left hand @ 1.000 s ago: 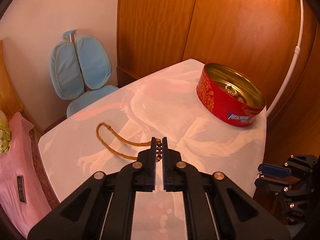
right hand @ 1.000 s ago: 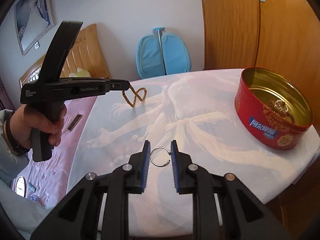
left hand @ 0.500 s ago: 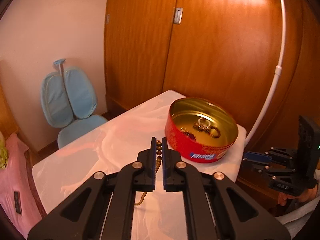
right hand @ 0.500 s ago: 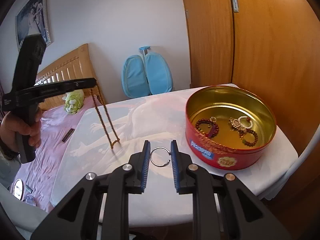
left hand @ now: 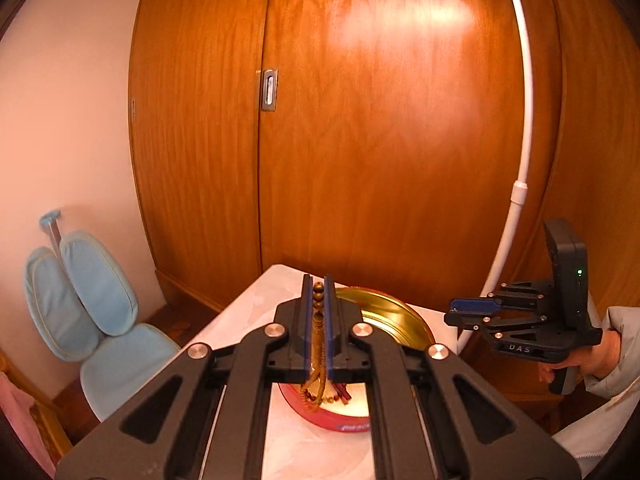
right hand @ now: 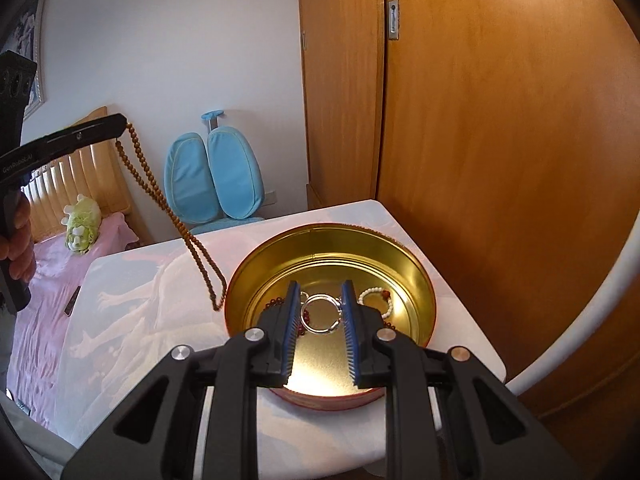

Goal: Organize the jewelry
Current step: 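Carry the necklace in the left tool to the tin while the right tool carries the ring, then lower the necklace in the left tool into the tin while the right tool lowers the ring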

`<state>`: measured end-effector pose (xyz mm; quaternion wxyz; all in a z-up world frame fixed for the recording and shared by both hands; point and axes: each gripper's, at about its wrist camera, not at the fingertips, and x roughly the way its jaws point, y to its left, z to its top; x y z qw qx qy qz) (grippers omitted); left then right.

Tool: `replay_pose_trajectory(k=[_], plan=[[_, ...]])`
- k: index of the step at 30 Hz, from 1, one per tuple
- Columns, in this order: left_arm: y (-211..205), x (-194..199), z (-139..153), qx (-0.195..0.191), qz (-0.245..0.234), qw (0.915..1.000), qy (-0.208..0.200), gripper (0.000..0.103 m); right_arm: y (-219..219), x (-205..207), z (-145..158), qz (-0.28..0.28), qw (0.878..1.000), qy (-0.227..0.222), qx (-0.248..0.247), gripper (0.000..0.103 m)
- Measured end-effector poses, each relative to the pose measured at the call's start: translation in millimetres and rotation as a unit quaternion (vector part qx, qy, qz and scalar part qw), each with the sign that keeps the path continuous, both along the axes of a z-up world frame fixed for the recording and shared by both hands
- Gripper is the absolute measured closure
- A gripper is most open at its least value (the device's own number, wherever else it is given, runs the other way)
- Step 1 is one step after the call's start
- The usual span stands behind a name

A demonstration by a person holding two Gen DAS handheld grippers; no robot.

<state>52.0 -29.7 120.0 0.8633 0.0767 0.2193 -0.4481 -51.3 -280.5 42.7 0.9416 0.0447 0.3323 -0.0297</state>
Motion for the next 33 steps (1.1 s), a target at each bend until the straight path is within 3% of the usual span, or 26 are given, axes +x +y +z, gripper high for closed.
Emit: replay_pose_trajectory(k=[6, 11, 20, 27, 33], plan=[[-33, 1, 15, 0.029, 0.038, 0.9988, -0.009, 0.098, -27, 29, -7, 0.051, 0.999, 0.0, 0.009, 0.081], [-56, 12, 20, 0.039, 0.068, 0.9969, 0.008, 0.098, -44, 50, -18, 0.088, 0.996, 0.004, 0.026, 0.081], [-100, 29, 6, 0.077, 0.059, 0.9949, 0.027, 0.098, -67, 80, -27, 0.114, 0.993, 0.032, 0.018, 0.081], [-139, 49, -35, 0.1, 0.028, 0.9922, 0.069, 0.098, -75, 111, -41, 0.121, 0.99, 0.073, 0.029, 0.081], [-168, 72, -100, 0.149, 0.013, 0.9798, 0.133, 0.098, -71, 137, -80, 0.124, 0.98, 0.149, 0.043, 0.081]])
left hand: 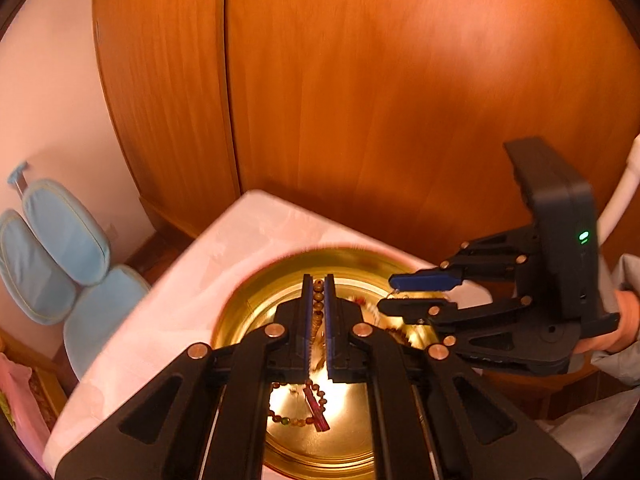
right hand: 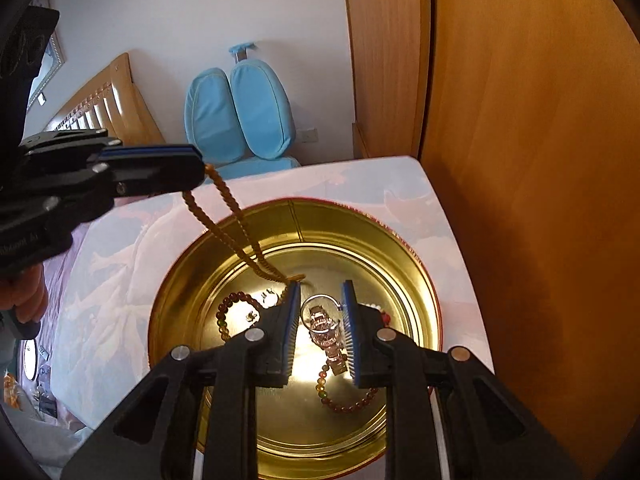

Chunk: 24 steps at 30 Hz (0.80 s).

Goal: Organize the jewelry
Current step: 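Lower the necklace in the left tool into the tin while the right tool lowers the ring, then open the left tool to drop the necklace in the tin while the right tool drops the ring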

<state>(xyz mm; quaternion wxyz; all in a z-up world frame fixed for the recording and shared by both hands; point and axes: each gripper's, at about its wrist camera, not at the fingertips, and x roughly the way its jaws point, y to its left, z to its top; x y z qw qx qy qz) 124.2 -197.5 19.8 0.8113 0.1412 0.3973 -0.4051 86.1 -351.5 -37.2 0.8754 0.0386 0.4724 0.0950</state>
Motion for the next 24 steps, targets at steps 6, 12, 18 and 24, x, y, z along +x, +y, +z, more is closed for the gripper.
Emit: replay_pose_trajectory(k=[6, 12, 18, 24], plan=[[-3, 1, -61, 0.047, 0.002, 0.9973, 0.058, 0.098, 1, -3, -31, 0.001, 0.999, 0.05, 0.015, 0.081], [5, 0, -77, 0.058, 0.006, 0.9958, 0.07, 0.098, 2, -1, -42, 0.0, 0.998, 0.065, 0.02, 0.081], [6, 3, -73, 0.066, 0.004, 0.996, 0.061, 0.098, 6, -1, -44, 0.004, 0.998, 0.064, 0.016, 0.081], [6, -8, -74, 0.085, -0.007, 0.9956, 0.038, 0.097, 6, -5, -45, 0.004, 0.998, 0.061, 0.018, 0.081]])
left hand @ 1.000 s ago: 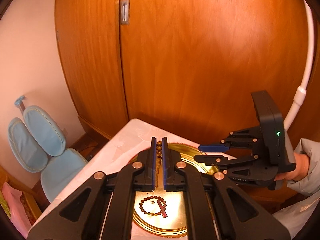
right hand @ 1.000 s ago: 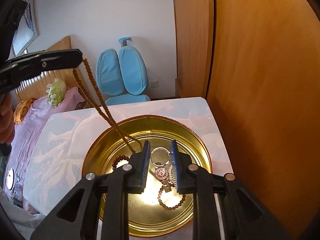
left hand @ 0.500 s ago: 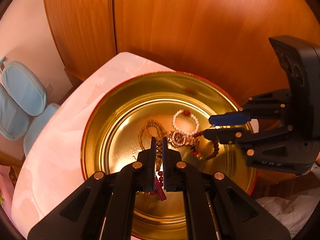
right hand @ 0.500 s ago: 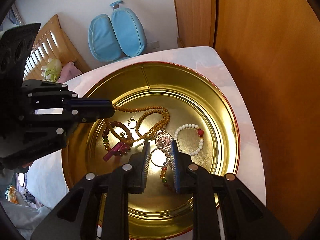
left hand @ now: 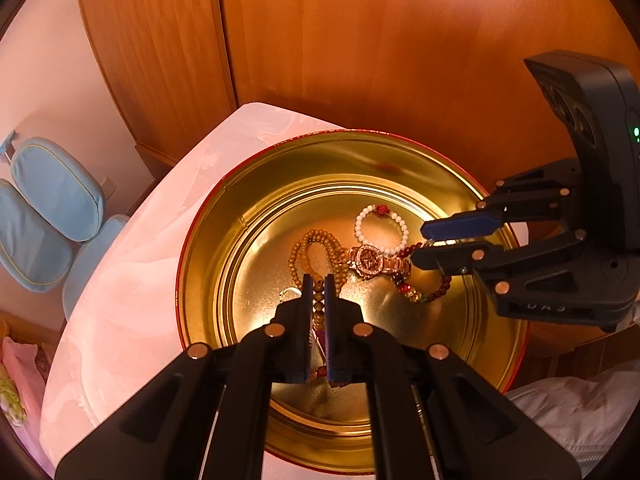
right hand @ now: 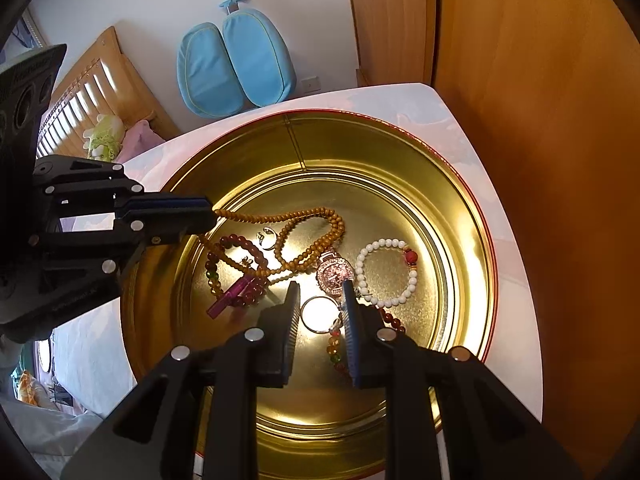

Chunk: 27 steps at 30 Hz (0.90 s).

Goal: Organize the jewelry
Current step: 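Open the left tool to drop the necklace in the tin while the right tool drops the ring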

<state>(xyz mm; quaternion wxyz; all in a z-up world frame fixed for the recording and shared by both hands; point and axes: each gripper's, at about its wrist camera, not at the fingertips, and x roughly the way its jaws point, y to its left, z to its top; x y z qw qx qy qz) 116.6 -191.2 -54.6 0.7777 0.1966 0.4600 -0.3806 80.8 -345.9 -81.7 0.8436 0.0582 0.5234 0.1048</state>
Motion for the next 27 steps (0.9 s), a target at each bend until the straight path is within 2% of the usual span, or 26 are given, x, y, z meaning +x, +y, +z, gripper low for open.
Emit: replay_pose_trajectory(k=[3, 4, 5, 6, 7, 8, 9, 11, 14, 27], plan=[[2, -2, -1, 0.004, -0.001, 1.0, 0.0, 0.096, 3, -4, 2, 0.007, 1.0, -0.008, -0.006, 0.08], [2, -3, -2, 0.008, -0.003, 1.0, 0.001, 0.087, 4, -5, 4, 0.011, 1.0, -0.012, -0.008, 0.08], [2, -4, -2, 0.014, -0.004, 0.9999, -0.002, 0.075, 6, -6, 6, 0.014, 1.0, -0.019, -0.015, 0.07], [3, -6, -1, 0.021, -0.004, 0.9997, -0.009, 0.037, 7, -8, 9, 0.014, 0.999, -0.029, -0.026, 0.042], [5, -8, 1, 0.027, 0.0, 0.9993, -0.027, 0.016, 8, -11, 14, 0.007, 0.998, -0.047, -0.043, 0.028], [8, -11, 5, 0.027, 0.004, 0.9985, -0.048, 0.016, 8, -16, 20, -0.001, 0.996, -0.069, -0.06, 0.013], [9, -13, 7, 0.025, 0.003, 0.9981, -0.057, 0.016, 9, -20, 23, -0.005, 0.994, -0.086, -0.071, 0.01], [13, -13, 10, 0.024, 0.005, 0.9983, -0.053, 0.016, 9, -24, 25, -0.003, 0.992, -0.094, -0.085, 0.01], [18, -12, 8, 0.024, 0.006, 0.9989, -0.04, 0.016, 9, -24, 21, 0.003, 0.992, -0.082, -0.093, 0.01], [15, -17, 2, 0.041, -0.008, 0.9984, -0.039, 0.016, 19, -32, 19, 0.017, 0.993, -0.075, -0.091, 0.01]])
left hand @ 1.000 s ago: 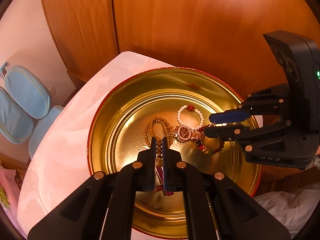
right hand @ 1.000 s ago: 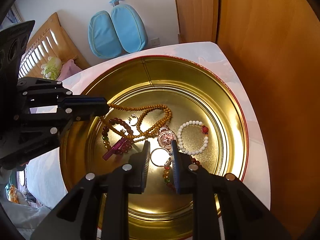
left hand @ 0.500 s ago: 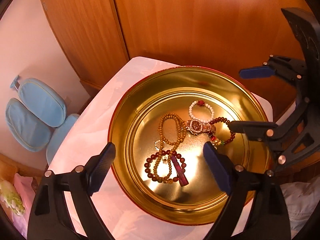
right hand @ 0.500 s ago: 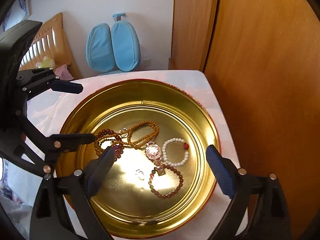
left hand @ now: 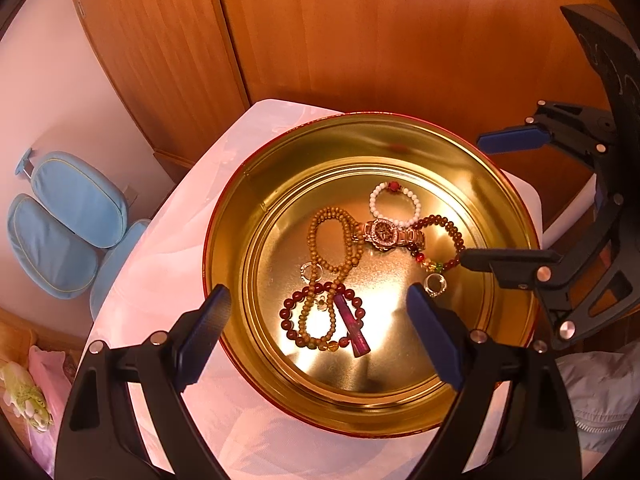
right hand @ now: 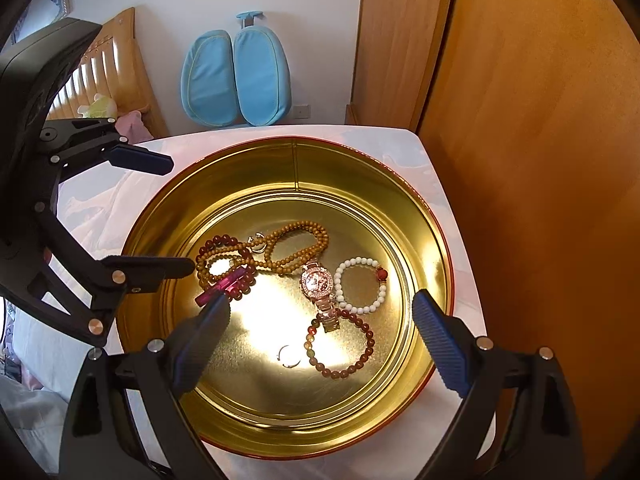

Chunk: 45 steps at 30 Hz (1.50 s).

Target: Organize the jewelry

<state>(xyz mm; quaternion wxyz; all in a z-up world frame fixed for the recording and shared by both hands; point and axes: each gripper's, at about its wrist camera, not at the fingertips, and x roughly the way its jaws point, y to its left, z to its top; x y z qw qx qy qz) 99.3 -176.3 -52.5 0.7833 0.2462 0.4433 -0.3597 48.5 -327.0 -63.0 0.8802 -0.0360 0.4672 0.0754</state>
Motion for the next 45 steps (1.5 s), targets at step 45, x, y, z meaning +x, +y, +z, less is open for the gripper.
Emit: replay_pose_trajectory(k=[45], plan=[[6, -13, 2, 0.051, 0.032, 0.9981, 0.013, 0.016, -3, -10, 16, -0.034, 0.997, 0.072, -0.002, 0.01]])
